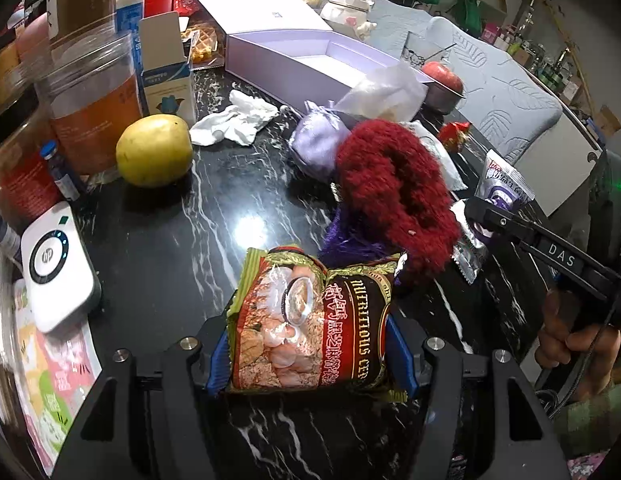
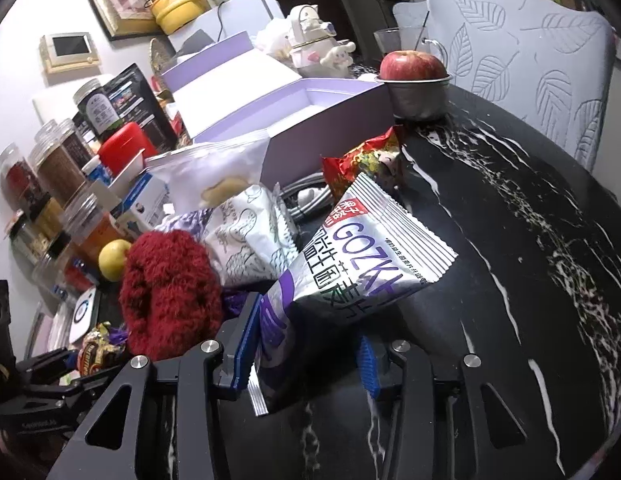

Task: Organize soft objects
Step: 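Lift both held packets and carry them over the lavender gift box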

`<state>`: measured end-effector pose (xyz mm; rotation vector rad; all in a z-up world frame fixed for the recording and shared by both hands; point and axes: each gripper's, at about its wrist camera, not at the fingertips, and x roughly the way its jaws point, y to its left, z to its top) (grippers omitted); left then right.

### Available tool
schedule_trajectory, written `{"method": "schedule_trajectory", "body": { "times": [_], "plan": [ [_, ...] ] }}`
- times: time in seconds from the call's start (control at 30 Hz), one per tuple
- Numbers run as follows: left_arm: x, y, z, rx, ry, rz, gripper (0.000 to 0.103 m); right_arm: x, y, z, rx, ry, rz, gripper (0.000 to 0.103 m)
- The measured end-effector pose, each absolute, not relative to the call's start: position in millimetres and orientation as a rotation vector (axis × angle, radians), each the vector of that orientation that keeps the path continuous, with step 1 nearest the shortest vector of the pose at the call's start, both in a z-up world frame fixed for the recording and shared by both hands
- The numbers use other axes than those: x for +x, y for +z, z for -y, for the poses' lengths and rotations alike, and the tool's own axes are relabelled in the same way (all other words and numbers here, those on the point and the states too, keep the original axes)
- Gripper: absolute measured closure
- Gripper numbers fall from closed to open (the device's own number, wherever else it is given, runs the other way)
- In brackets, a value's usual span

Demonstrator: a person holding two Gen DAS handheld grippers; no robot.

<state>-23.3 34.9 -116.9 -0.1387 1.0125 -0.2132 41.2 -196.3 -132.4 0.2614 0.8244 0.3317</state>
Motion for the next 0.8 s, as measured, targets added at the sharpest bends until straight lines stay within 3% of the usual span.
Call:
{"method": "schedule_trajectory", "body": {
  "times": [0.8],
  "plan": [
    [-61.7,-58.2,-2.7,-0.091,-0.299,-0.824,0.040,-38.8,-87.0,203.6,0.209,0.395,-0.731,0.062]
  ]
}}
